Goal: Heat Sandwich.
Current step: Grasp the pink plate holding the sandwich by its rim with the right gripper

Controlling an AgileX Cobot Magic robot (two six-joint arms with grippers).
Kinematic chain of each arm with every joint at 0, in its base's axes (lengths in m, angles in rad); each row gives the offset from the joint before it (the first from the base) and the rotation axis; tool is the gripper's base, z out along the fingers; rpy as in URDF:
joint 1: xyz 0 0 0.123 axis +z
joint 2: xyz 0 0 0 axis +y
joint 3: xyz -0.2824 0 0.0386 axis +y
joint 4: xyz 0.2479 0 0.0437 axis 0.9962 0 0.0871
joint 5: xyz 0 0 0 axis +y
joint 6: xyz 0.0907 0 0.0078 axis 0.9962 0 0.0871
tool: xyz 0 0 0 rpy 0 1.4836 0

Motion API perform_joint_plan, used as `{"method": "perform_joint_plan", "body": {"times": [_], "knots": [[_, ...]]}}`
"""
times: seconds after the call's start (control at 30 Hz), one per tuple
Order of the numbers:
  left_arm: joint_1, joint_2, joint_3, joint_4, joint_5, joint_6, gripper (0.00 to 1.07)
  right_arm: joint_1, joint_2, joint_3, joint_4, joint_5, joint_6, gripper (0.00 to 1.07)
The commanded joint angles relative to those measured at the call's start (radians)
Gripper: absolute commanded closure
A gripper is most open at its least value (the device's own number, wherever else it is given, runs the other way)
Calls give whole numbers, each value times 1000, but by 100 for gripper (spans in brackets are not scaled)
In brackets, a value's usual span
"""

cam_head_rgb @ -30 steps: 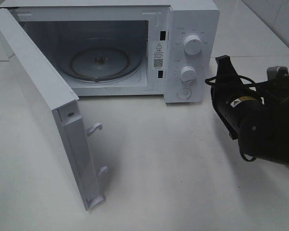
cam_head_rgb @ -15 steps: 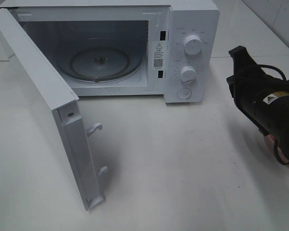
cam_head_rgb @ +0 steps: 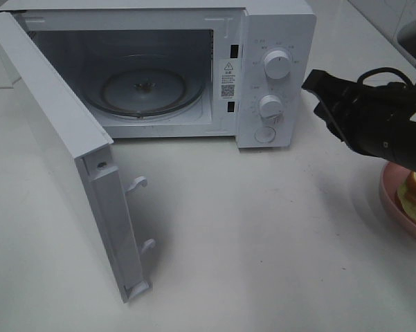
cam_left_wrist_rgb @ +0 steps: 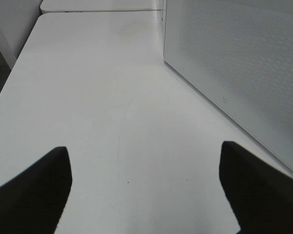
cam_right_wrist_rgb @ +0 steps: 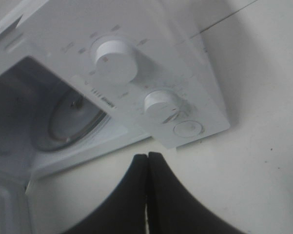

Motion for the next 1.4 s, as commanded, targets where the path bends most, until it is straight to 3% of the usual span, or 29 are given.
{"method": "perform_joint_plan", "body": {"times": [0.03,0.27,0.5,0.67,0.73,0.83,0.9,1.0,1.07,1.13,1.17,1.3,1.4], "knots": [[0,-21,3,0,-13,-1,30,0,-43,-67,-9,208,-174,106],[0,-21,3,0,-13,-1,30,0,-48,-216,-22,452,-301,106],[0,-21,3,0,-13,-1,30,-4,-48,-264,-73,567,-351,104],[0,-21,3,0,-13,-1,30,-94,-48,-292,-151,739,-310,98],[0,-21,3,0,-13,-1,30,-173,-48,-323,-219,879,-281,91],[0,-21,3,0,-13,-1,30,-217,-48,-346,-262,973,-271,84],[0,-21,3,0,-13,-1,30,-259,-48,-381,-323,1092,-269,72],[0,-21,3,0,-13,-1,30,-275,-48,-400,-359,1152,-247,65],[0,-21,3,0,-13,-1,30,-280,-48,-429,-445,1231,-188,54],[0,-21,3,0,-13,-1,30,-280,-48,-439,-482,1255,-160,50],[0,-21,3,0,-13,-1,30,-280,-48,-454,-556,1297,-108,41],[0,-21,3,0,-13,-1,30,-280,-44,-474,-663,1396,-42,28],[0,-21,3,0,-13,-1,30,-280,-34,-483,-706,1446,-33,26]]}}
